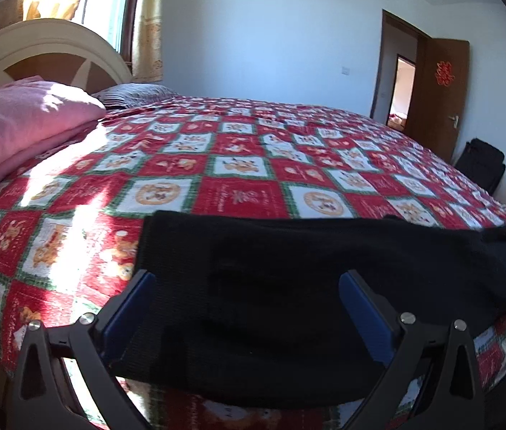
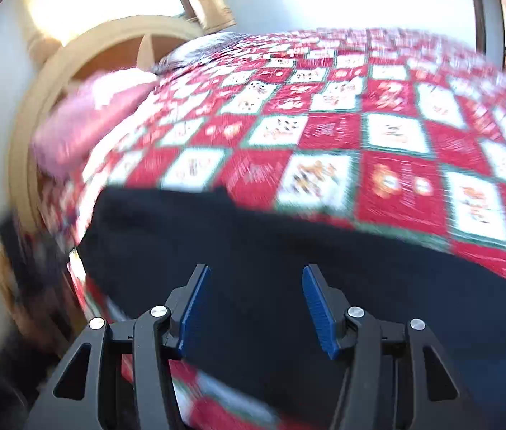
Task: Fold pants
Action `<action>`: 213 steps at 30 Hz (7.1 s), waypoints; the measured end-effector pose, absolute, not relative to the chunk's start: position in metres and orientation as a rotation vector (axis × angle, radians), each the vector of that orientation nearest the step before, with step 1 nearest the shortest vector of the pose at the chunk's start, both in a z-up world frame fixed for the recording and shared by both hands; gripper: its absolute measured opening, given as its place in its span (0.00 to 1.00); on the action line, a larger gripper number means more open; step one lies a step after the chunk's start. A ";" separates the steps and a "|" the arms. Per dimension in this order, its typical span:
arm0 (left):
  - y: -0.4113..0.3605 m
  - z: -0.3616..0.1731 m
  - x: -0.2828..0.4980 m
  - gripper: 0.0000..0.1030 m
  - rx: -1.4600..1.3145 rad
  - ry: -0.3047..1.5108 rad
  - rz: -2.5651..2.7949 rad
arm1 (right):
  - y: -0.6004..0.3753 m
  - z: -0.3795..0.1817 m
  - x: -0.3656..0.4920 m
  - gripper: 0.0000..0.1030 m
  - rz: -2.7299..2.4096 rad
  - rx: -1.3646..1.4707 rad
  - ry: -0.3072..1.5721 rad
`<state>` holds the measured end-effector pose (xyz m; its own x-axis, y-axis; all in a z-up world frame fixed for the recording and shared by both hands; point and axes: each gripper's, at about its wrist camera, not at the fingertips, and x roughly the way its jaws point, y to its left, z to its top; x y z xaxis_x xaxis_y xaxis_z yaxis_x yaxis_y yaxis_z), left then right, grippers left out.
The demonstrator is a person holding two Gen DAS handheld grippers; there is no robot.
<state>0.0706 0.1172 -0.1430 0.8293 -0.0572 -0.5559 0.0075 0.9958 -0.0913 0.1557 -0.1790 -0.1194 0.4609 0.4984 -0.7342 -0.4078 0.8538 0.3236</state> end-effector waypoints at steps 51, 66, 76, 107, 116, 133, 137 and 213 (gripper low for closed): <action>0.135 -0.167 0.074 1.00 -0.101 0.672 0.174 | -0.626 -0.062 0.044 0.55 -0.249 0.414 0.652; 0.141 -0.173 0.072 1.00 -0.131 0.627 0.139 | -0.636 -0.100 0.053 0.43 -0.190 0.426 0.799; 0.141 -0.173 0.072 1.00 -0.132 0.627 0.139 | -0.615 -0.093 0.055 0.15 -0.163 0.378 0.749; 0.129 -0.125 0.059 1.00 -0.142 0.537 0.098 | -0.392 -0.037 0.065 0.14 0.189 0.090 0.616; 0.089 -0.115 0.058 1.00 -0.132 0.560 -0.059 | -0.318 -0.090 0.080 0.14 0.288 -0.021 0.737; -0.093 -0.109 0.106 1.00 -0.150 0.769 -0.599 | -0.430 -0.101 0.078 0.52 0.224 0.358 0.750; -0.150 -0.114 0.115 0.88 -0.165 0.854 -0.704 | -0.451 -0.111 0.080 0.52 0.100 0.430 0.691; -0.118 -0.142 0.133 0.09 -0.368 0.972 -0.582 | -0.370 -0.149 0.079 0.63 0.208 0.049 0.775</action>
